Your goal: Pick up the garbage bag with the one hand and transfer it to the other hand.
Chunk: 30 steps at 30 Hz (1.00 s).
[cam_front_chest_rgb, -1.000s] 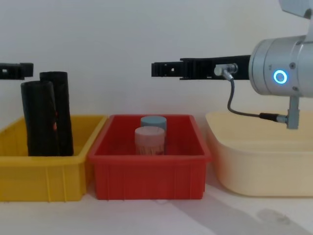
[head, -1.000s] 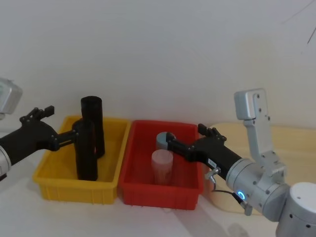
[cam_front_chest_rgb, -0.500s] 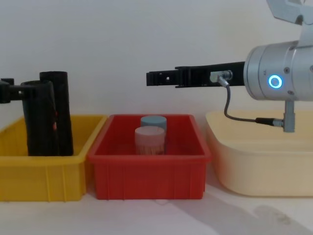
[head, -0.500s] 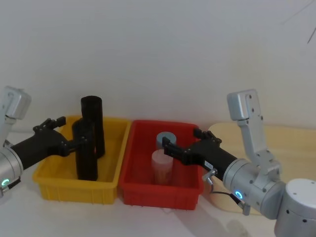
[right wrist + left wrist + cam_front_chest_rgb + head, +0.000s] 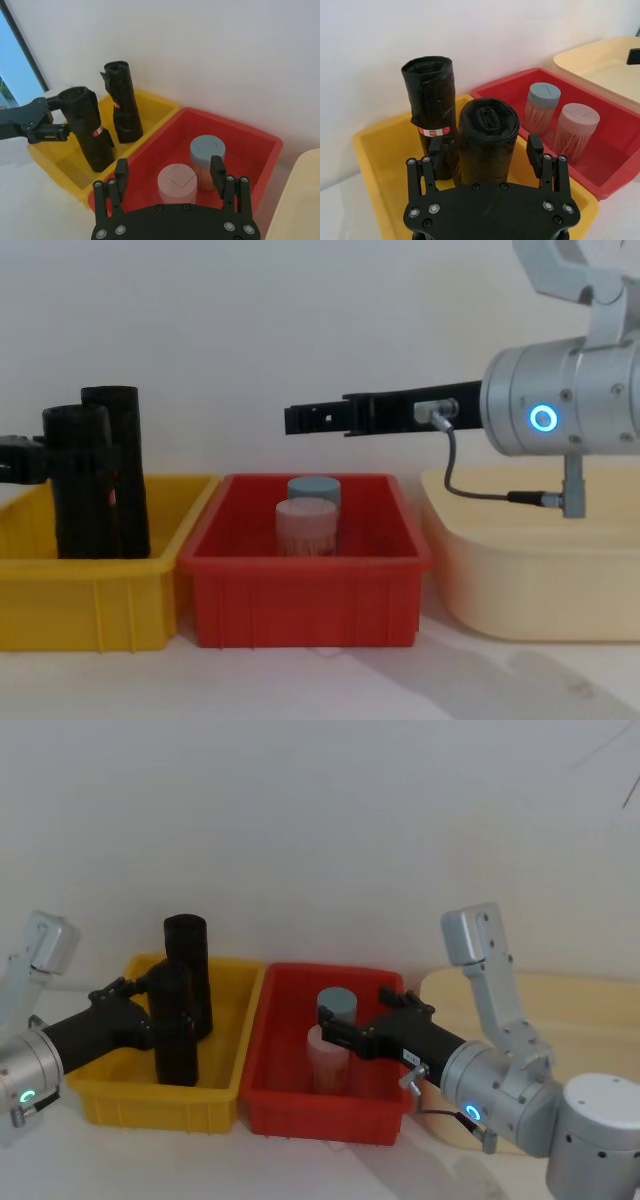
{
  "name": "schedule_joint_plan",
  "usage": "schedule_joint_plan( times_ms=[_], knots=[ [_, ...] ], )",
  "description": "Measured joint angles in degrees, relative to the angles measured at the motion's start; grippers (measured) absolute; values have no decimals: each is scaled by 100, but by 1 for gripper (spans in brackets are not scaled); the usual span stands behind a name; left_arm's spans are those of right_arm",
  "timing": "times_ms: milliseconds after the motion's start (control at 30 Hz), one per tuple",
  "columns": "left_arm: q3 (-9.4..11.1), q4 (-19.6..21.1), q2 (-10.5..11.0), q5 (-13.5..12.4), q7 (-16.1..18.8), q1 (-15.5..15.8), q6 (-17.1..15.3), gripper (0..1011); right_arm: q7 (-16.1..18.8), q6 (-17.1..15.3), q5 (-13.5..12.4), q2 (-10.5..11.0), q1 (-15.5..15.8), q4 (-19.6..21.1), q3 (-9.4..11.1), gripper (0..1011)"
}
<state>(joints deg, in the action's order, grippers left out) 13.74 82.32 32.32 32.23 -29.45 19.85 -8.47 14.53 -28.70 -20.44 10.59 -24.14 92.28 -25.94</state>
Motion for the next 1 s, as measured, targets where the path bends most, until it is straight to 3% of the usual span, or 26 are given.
schedule_joint_plan(
  times_ms=[433, 1000],
  knots=[
    [188, -304, -19, 19, -229, 236, 99, 1001, 160, 23, -4, -77, -341, -620, -186, 1004],
    [260, -419, -27, 32, -315, 326, 131, 1001, 363, 160, 74, -235, -728, -1385, -430, 1004]
  ],
)
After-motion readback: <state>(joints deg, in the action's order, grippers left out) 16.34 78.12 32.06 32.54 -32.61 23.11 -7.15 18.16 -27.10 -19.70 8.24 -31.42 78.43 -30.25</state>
